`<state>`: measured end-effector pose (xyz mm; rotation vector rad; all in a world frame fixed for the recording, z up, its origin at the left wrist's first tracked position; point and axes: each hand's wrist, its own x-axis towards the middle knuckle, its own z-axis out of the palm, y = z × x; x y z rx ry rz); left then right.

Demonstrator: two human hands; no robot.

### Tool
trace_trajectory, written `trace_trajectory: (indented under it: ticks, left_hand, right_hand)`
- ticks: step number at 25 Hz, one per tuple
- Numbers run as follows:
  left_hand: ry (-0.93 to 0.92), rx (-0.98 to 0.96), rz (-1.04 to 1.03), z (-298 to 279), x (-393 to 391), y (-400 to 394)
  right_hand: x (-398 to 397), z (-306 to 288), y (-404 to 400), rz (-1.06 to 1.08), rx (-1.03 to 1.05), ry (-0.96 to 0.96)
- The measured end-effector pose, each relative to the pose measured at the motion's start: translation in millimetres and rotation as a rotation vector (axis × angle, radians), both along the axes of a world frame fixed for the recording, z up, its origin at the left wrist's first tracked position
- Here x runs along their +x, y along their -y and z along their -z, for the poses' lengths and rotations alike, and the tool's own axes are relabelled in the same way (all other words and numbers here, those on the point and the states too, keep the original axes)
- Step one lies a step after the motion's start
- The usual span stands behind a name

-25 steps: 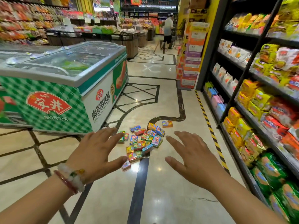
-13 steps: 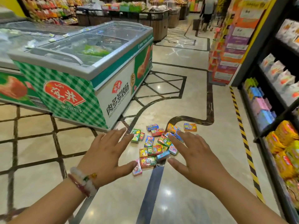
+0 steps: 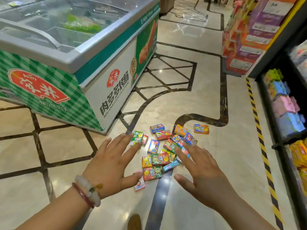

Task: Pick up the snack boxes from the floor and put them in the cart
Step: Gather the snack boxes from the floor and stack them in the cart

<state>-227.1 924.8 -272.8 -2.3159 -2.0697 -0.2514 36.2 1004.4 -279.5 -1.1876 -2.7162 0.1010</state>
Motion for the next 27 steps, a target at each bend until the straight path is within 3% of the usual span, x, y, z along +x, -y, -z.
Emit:
trace_trajectory:
  ticks: [4,7,14,20,23,27]
  left_hand:
    - [0.018,-0.019,0.042,72.6,-38.7,-61.4]
    - [0.037,-0.082,0.036,165.8,-60.3,-93.3]
    - [0.132,-0.142,-0.042,438.3,-64.6,-112.7]
    - [0.097,-0.361,-0.089,677.9,-67.2,-105.0]
    - [0.073,-0.426,-0.104,740.2,-83.3,-110.0]
    - [0.249,-0.557,-0.369,757.3,-86.7,-105.6]
  right_hand:
    - [-38.7,78.0,-59.7,-0.019,-0.047,0.01]
    - [-60.1,167.7,-91.6,0.0,-0.116,0.031]
    - [-77.9,426.8,-128.1,-0.078,-0.235,0.099]
    - [-93.9,658.6,-154.7,-0.275,-0.296,0.258]
    - [-102.8,724.0,-174.8,-0.42,-0.329,0.412]
    - [-124.3,742.0,-178.7,-0.448,-0.328,0.417]
